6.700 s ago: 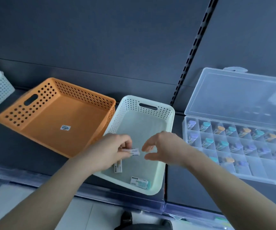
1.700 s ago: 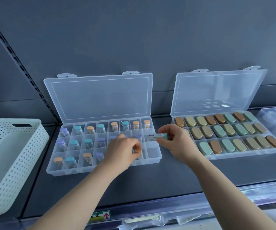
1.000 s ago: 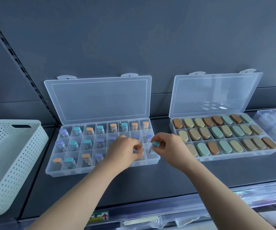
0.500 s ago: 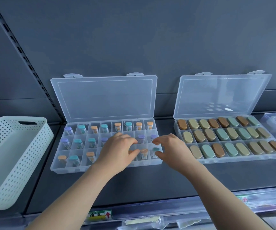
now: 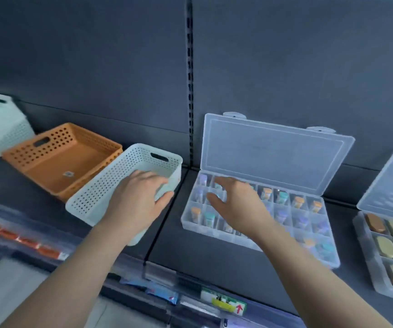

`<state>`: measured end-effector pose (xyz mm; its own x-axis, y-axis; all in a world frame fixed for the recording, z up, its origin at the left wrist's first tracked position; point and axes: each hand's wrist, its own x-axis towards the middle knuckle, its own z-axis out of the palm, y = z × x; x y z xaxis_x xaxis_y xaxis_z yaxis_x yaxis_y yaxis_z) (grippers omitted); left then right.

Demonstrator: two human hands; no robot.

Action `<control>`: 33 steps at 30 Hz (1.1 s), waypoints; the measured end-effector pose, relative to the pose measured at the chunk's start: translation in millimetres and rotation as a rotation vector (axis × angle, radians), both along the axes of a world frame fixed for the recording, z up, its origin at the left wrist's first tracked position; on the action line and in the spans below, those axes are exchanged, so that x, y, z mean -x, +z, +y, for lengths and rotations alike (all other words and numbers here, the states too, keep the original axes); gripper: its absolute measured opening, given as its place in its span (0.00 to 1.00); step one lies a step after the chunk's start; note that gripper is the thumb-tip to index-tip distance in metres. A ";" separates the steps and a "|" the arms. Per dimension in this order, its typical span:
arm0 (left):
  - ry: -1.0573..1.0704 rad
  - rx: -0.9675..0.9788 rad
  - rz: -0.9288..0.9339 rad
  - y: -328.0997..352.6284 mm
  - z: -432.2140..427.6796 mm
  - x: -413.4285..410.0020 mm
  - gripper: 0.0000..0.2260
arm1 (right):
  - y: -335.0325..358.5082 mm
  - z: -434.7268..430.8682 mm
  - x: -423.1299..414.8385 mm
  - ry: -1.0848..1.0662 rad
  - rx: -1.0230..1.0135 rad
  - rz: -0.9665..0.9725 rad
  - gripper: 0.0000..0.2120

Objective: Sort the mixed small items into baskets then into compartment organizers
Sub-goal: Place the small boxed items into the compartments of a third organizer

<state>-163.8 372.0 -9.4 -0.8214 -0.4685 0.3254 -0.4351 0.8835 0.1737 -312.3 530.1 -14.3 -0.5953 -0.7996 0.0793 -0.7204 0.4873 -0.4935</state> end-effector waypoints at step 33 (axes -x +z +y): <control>0.370 -0.444 0.578 68.2 -189.5 -181.6 0.06 | 94.0 -217.5 -124.3 0.004 0.326 -0.128 0.07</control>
<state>17.8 182.4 58.8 -0.3476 -0.8616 0.3700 -0.4200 0.4959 0.7601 -188.0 312.6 79.7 -0.6134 -0.7472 0.2559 -0.6446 0.2865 -0.7088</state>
